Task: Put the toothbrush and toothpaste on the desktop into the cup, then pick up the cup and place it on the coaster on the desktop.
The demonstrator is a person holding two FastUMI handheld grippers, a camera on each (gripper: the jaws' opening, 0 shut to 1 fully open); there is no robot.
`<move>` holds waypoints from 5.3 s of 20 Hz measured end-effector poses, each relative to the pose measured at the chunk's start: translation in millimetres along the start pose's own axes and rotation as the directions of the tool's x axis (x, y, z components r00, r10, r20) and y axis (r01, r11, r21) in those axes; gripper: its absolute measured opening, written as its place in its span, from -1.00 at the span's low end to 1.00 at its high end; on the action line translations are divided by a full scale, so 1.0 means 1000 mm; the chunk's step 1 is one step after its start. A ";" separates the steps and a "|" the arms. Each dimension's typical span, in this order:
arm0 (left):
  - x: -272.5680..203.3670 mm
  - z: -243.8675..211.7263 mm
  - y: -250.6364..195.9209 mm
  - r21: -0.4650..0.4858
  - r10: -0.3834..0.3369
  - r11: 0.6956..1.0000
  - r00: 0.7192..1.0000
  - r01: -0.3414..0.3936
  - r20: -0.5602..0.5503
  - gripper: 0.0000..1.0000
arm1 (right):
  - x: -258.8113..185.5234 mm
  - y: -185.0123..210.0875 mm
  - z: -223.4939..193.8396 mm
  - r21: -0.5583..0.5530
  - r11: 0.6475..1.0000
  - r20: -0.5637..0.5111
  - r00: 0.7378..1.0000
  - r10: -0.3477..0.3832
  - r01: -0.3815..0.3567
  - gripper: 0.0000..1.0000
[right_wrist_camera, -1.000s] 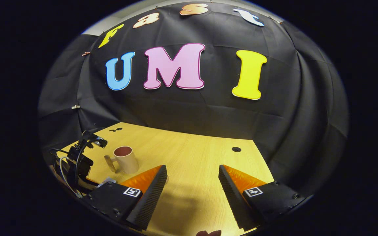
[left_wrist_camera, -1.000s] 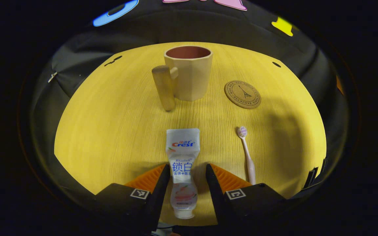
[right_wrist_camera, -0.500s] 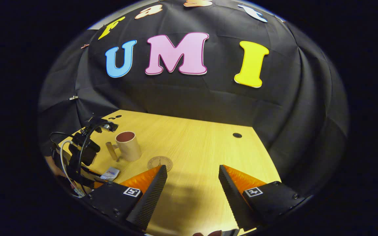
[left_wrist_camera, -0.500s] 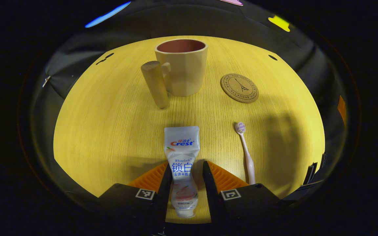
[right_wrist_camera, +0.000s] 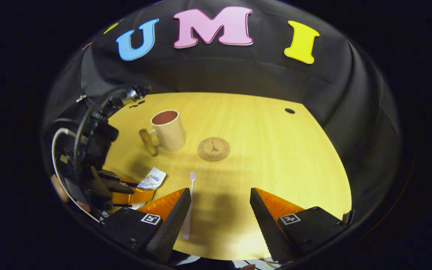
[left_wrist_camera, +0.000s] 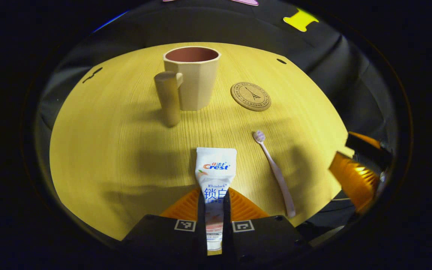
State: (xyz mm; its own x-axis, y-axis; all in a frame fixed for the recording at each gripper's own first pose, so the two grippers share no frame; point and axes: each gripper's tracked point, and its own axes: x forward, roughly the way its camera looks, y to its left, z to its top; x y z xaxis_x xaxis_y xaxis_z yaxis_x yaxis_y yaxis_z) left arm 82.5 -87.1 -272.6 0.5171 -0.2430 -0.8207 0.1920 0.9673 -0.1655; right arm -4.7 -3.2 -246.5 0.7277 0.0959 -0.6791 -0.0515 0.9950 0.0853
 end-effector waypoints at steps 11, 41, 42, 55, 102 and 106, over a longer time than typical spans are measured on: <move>-0.079 0.029 0.063 0.017 -0.061 0.998 0.975 0.059 0.213 -0.60 | 0.055 0.046 -0.051 -0.014 1.000 -0.256 0.967 -0.003 -0.001 0.58; -0.172 0.222 0.013 0.053 -0.250 0.950 0.651 0.306 0.717 -0.61 | 0.021 0.026 0.019 0.383 0.896 0.009 0.971 0.239 -0.224 -0.87; -0.169 0.229 0.011 0.070 -0.257 0.950 0.635 0.305 0.728 -0.61 | 0.019 0.022 0.022 0.390 0.892 0.019 0.970 0.241 -0.229 -0.87; -0.078 0.292 0.002 0.173 -0.311 0.947 0.636 0.271 0.707 -0.61 | -0.016 -0.009 0.016 0.497 0.848 0.101 0.982 0.156 -0.186 -0.87; -0.110 0.130 0.090 0.131 -0.222 0.975 0.799 0.180 0.559 0.49 | 0.097 0.075 0.244 0.374 0.794 0.640 0.753 0.153 -0.479 -0.88; -0.094 0.117 0.099 0.130 -0.173 0.984 0.815 0.121 0.552 0.48 | 0.117 0.083 0.233 0.363 0.788 0.663 0.732 0.157 -0.497 -0.87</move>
State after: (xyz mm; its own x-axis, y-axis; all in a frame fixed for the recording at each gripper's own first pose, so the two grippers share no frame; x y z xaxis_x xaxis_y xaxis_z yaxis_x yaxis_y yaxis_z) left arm 150.8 23.6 -147.3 0.8490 -0.4057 -0.3385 0.3603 0.9131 -0.1907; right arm 235.6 84.1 -148.9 0.9781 0.2084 -0.0005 -0.1544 0.7265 0.6695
